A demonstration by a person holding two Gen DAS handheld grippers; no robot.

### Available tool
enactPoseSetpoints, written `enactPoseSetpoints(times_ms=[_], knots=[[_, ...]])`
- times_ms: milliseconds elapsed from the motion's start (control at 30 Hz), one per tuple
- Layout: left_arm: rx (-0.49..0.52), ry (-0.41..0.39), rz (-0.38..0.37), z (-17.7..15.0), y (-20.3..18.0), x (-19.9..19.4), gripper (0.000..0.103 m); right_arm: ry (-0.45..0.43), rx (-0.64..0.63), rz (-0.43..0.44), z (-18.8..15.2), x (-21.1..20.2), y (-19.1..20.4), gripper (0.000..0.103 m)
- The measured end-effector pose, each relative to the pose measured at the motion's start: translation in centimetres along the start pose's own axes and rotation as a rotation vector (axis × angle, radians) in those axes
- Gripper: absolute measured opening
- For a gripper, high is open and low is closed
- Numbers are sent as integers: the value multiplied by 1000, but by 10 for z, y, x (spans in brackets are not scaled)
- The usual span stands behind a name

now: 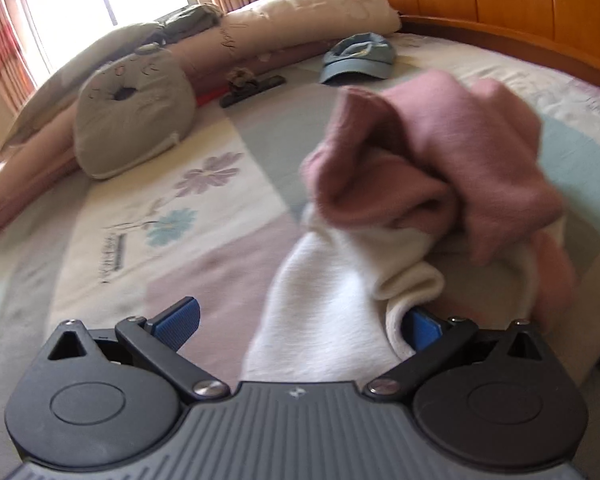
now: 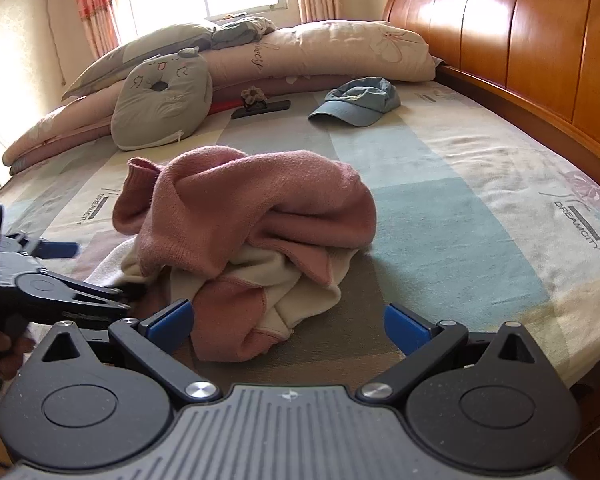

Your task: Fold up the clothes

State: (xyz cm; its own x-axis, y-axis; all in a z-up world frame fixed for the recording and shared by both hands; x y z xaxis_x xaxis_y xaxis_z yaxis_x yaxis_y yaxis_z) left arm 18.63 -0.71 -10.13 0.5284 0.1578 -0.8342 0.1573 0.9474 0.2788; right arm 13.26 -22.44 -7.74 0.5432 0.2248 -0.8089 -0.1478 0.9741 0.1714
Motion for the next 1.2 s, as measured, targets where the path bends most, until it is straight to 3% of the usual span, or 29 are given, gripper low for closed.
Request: enactPoseSetpoints(times_ms=[167, 433, 733, 900, 1200], knots=[[4, -6, 8, -2, 0, 0, 103, 7, 6, 23, 2, 1, 4, 103], [40, -52, 25, 3, -15, 5, 103, 36, -25, -40, 6, 0, 15, 103], [-26, -66, -96, -11, 22, 19, 103, 67, -101, -97, 13, 6, 42, 103], [-7, -63, -176, -18, 26, 28, 103, 74, -142, -104, 19, 11, 60, 103], [-35, -88, -189, -18, 32, 25, 103, 79, -178, -123, 22, 12, 75, 103]])
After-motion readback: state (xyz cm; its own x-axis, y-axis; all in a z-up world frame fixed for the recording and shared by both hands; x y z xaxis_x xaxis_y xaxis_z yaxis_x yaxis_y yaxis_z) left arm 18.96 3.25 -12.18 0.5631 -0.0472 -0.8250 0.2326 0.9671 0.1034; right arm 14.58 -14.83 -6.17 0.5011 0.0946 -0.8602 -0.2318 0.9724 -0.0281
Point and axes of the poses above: each gripper's, at about its wrist camera, not at the fingertips, and x roughly the way its jaws point, y to its left, z to its top, the point moved 5 cm from there along x, roughly the way its jaws point, and after that the axes turned 15 degrees about y, right-handed, at the moved point
